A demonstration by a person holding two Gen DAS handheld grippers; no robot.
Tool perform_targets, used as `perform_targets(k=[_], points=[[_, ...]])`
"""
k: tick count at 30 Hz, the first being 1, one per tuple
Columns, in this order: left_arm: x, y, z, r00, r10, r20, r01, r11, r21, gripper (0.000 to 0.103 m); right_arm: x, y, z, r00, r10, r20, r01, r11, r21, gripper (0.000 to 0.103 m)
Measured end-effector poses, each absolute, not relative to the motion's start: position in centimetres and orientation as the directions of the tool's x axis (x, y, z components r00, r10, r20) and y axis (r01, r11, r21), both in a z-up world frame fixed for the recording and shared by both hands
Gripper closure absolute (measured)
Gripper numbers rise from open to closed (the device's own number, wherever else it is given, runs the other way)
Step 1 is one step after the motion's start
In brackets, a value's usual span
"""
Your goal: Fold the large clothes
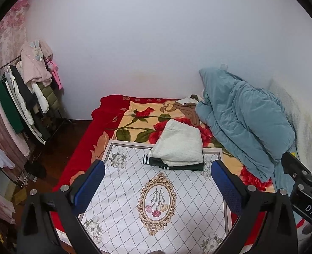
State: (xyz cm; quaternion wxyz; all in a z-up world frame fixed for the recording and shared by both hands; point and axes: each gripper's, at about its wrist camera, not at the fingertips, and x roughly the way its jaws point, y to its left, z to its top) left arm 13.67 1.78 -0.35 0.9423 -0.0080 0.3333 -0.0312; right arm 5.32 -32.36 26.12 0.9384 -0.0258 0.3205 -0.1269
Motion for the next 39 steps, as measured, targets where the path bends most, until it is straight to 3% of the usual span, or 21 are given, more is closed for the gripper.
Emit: perform_targets(k=[39], points=[[13.7, 2.0, -0.5, 0.765, -0.063, -0.641, 0.058, 0.998, -0.029, 0.001, 5.1, -32.5, 24.6, 0.743, -0.266, -0.615, 0.222, 0.964, -0.148, 0.0]])
